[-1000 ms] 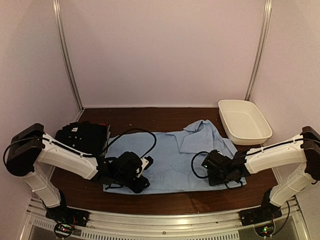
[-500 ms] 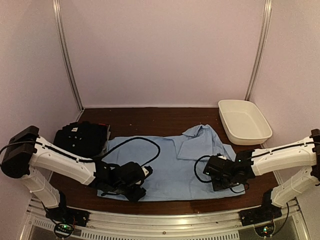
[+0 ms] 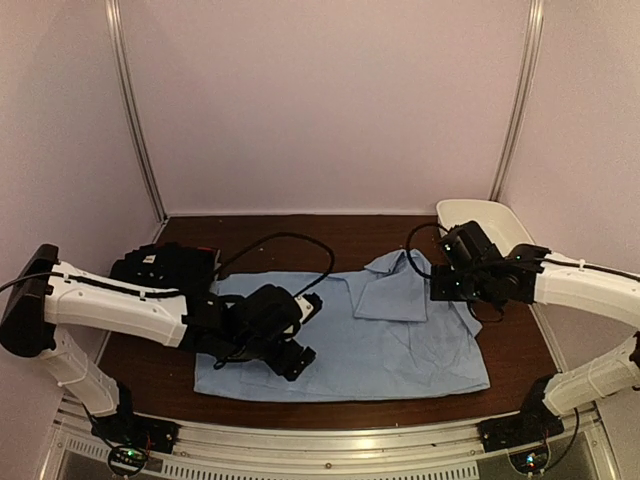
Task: Fold and stack the long sleeve shirts
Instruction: Move the 1/3-folded shirt to the center of the board, then pick up the sleeve from the center of the board.
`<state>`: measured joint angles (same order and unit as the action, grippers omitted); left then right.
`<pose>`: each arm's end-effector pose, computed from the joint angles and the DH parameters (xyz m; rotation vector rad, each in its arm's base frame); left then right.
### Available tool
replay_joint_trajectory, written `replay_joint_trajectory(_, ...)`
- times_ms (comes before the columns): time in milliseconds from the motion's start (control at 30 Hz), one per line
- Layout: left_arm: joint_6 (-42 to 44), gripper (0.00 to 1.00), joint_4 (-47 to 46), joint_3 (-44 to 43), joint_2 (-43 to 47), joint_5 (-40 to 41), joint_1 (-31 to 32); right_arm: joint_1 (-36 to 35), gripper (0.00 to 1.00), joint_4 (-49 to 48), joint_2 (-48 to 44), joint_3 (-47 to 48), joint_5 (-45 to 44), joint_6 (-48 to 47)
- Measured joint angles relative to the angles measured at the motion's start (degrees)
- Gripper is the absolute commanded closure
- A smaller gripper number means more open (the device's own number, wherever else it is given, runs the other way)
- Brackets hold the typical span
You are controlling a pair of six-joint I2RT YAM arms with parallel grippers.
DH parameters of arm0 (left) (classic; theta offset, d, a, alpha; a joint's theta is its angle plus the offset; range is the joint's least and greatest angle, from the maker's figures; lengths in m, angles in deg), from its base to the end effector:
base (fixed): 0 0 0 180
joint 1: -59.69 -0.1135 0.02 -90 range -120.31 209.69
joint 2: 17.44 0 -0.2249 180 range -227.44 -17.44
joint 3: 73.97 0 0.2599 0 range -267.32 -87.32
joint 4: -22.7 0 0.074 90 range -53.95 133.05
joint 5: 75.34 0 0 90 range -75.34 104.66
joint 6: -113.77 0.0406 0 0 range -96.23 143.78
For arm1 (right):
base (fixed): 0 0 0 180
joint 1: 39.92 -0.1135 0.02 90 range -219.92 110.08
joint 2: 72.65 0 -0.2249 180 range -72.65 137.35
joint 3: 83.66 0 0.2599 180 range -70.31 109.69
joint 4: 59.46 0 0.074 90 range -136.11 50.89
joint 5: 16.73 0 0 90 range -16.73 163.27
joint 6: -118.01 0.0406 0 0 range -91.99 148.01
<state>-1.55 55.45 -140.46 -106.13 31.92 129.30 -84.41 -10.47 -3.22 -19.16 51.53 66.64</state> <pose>0.1229 -0.2960 0.1478 0.8295 2.3554 -0.3245 0.2001 0.1755 0.2114 0.0275 2.4274 0.1754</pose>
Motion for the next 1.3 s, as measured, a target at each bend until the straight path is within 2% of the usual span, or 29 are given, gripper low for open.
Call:
replay_joint_trajectory(100, 0.7, 0.12, -0.6, -2.3, 0.7, -0.2, -1.6, 5.0, 0.34, -4.6, 2.7, 1.9, 2.4, -5.0)
replay_joint_trajectory(267, 0.7, 0.11, -3.4, -4.0, 1.7, -3.0, -5.6, 7.8, 0.33, -11.5, 12.4, 9.2, 6.7, -9.7)
replay_joint_trajectory(567, -1.9, 0.11, -6.1, -4.0, 2.2, -6.9, -11.1, 9.5, 0.39, -19.4, 31.4, 19.7, 10.4, -8.8)
replay_joint_trajectory(867, -2.3, 0.11, -6.5, -3.8, 2.8, -8.1, -11.2, 10.6, 0.44, -21.4, 41.6, 24.6, 10.7, -7.1)
replay_joint_trajectory(967, -2.3, 0.11, -6.5, -3.7, 2.8, -8.3, -11.2, 11.1, 0.52, -22.1, 43.8, 25.8, 11.0, -6.9)
replay_joint_trajectory(1133, -2.2, 0.11, -6.6, -3.5, 2.8, -8.3, -11.2, 12.1, 0.78, -22.6, 45.0, 26.4, 11.5, -6.6)
replay_joint_trajectory(1300, -2.2, 0.11, -6.9, -3.4, 2.8, -8.3, -11.7, 12.2, 0.96, -23.5, 44.7, 26.3, 11.9, -6.8)
